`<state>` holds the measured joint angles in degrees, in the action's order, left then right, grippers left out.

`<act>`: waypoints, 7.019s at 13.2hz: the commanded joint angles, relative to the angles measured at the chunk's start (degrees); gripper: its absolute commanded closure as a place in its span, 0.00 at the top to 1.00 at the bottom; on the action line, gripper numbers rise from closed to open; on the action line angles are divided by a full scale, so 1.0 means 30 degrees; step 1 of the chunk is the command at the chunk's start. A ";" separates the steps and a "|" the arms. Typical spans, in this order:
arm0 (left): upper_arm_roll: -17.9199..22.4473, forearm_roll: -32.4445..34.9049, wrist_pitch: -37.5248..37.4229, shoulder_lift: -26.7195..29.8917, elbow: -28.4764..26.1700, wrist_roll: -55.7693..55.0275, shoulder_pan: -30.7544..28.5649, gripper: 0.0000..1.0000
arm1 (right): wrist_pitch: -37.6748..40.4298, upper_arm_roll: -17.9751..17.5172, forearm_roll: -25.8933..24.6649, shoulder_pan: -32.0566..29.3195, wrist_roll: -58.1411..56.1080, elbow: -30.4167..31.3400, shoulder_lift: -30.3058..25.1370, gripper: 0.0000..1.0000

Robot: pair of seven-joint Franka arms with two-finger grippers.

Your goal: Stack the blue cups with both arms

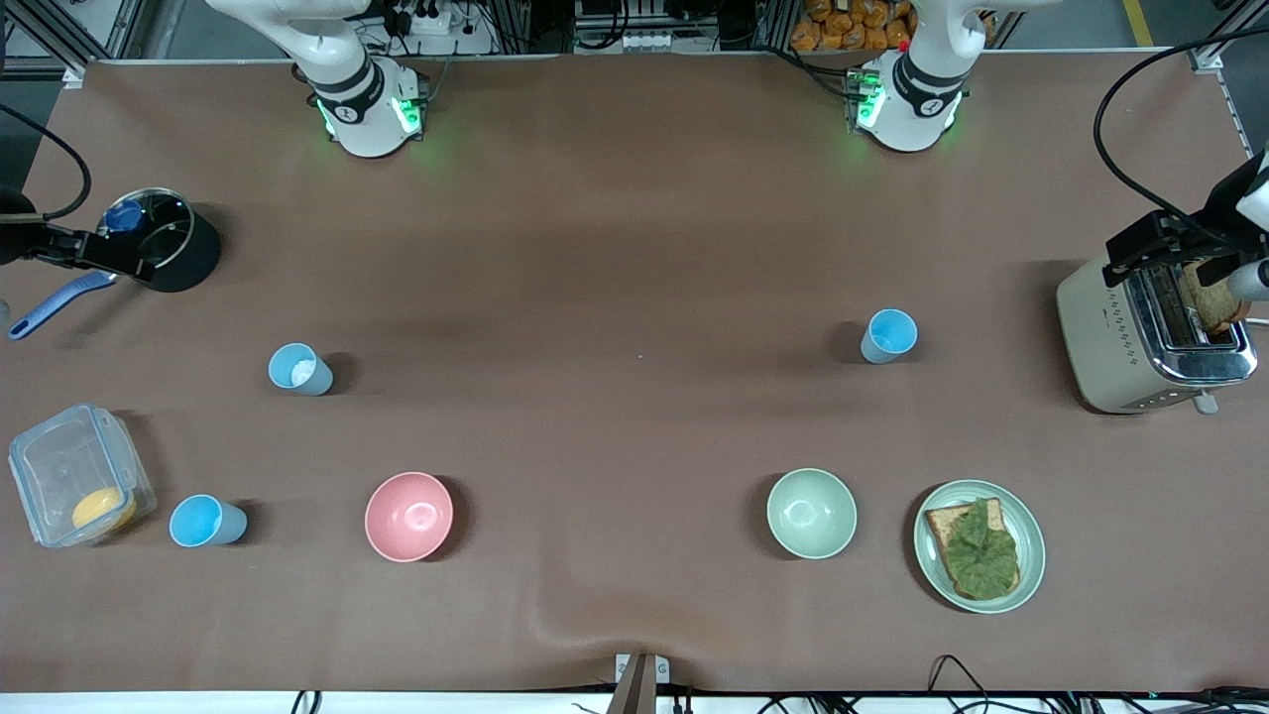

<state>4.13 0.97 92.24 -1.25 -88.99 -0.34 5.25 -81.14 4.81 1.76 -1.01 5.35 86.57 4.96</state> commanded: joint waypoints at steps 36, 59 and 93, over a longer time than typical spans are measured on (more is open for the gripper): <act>-0.0030 -0.0205 -0.0306 -0.0110 0.0338 -0.0297 -0.0226 1.00 | 0.0386 0.0036 -0.0383 0.0103 0.0180 0.0205 -0.0217 1.00; -0.0029 -0.0205 -0.0335 -0.0110 0.0338 -0.0297 -0.0255 1.00 | 0.0093 0.0095 -0.0178 0.0044 0.0532 0.0206 0.0046 1.00; -0.0029 -0.0175 -0.0306 -0.0110 0.0338 -0.0297 -0.0255 1.00 | -1.2915 0.0007 0.0730 -0.0776 -0.1724 0.9405 0.6229 0.00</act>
<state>4.12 0.96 92.23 -1.33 -88.96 -0.34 4.66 -120.44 5.62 2.93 -2.20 1.02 115.16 23.30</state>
